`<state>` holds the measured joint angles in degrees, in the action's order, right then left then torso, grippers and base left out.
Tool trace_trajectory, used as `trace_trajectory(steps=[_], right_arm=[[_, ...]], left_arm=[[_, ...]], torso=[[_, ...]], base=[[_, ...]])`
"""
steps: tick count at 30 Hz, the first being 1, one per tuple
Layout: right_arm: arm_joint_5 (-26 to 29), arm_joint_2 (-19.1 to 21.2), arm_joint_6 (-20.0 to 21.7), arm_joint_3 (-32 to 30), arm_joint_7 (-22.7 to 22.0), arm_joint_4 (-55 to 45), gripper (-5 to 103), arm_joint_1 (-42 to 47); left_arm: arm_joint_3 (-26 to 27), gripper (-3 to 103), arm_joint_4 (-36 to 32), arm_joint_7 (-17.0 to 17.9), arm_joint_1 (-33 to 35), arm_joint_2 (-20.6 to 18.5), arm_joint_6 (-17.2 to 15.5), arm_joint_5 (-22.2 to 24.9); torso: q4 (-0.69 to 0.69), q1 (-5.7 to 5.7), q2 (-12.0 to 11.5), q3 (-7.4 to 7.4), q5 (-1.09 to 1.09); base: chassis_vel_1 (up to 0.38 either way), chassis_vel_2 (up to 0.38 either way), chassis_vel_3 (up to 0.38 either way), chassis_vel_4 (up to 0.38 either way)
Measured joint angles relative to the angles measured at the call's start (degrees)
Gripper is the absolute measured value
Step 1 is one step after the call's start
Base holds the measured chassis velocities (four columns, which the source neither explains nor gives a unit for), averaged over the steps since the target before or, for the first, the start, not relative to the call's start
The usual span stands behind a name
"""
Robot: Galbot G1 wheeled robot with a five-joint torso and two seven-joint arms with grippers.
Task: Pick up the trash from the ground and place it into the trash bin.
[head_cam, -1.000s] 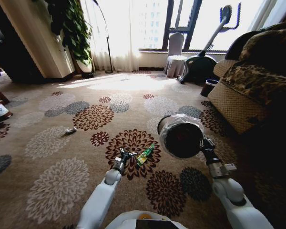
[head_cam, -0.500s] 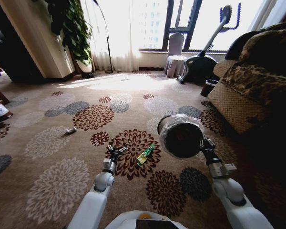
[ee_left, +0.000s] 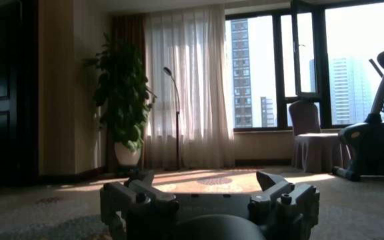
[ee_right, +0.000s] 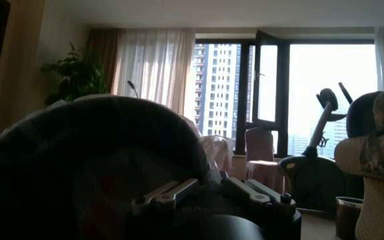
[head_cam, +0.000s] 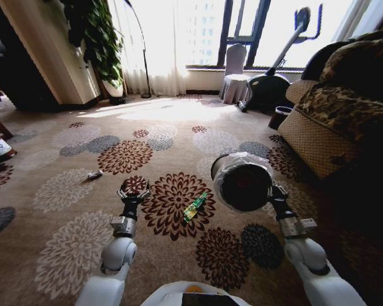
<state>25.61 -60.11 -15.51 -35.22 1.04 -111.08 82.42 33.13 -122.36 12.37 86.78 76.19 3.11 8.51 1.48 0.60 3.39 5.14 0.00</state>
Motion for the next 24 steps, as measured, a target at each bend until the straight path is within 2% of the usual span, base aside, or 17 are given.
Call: trace_trajectory(steps=[7,14,16,19,20,21,24], right_arm=[[0.00,0.00,0.00,0.00,0.00,0.00,0,-0.01],[0.00,0.00,0.00,0.00,0.00,0.00,0,0.00],[0.00,0.00,0.00,0.00,0.00,0.00,0,-0.01],[0.00,0.00,0.00,0.00,0.00,0.00,0,-0.01],[0.00,0.00,0.00,0.00,0.00,0.00,0,-0.01],[0.00,0.00,0.00,0.00,0.00,0.00,0,-0.01],[0.00,0.00,0.00,0.00,0.00,0.00,0,0.00]], left_arm=[[3.64,100,-8.90,3.22,4.86,-0.38,-0.97,-0.43],[3.89,100,-9.48,3.44,5.23,-0.53,-1.12,-0.37],[3.43,100,-8.11,2.36,4.97,-1.23,-1.19,0.73],[1.49,100,-2.74,-1.51,3.92,-3.24,-1.58,4.23],[1.49,100,-2.74,-1.51,3.92,-3.24,-1.58,4.23],[-0.03,100,1.40,-4.55,3.06,-4.85,-1.84,6.96],[-1.83,100,6.22,-7.96,2.10,-6.57,-2.26,10.02]], torso=[[0.01,0.00,0.00,0.00,0.03],[0.00,0.00,0.00,0.01,0.00],[0.01,0.00,0.00,0.00,0.04],[-0.01,0.00,0.00,0.01,-0.04],[-0.01,0.00,0.00,0.01,-0.04],[-0.01,0.00,-0.01,0.01,0.00],[-0.01,0.00,-0.01,0.01,-0.01]], base=[[0.000,0.000,0.000,0.000],[0.000,0.000,0.000,0.000],[0.000,0.000,0.000,0.000],[0.000,0.000,0.000,0.000],[0.000,0.000,0.000,0.000],[0.000,0.000,0.000,0.000],[0.000,0.000,0.000,0.000]])
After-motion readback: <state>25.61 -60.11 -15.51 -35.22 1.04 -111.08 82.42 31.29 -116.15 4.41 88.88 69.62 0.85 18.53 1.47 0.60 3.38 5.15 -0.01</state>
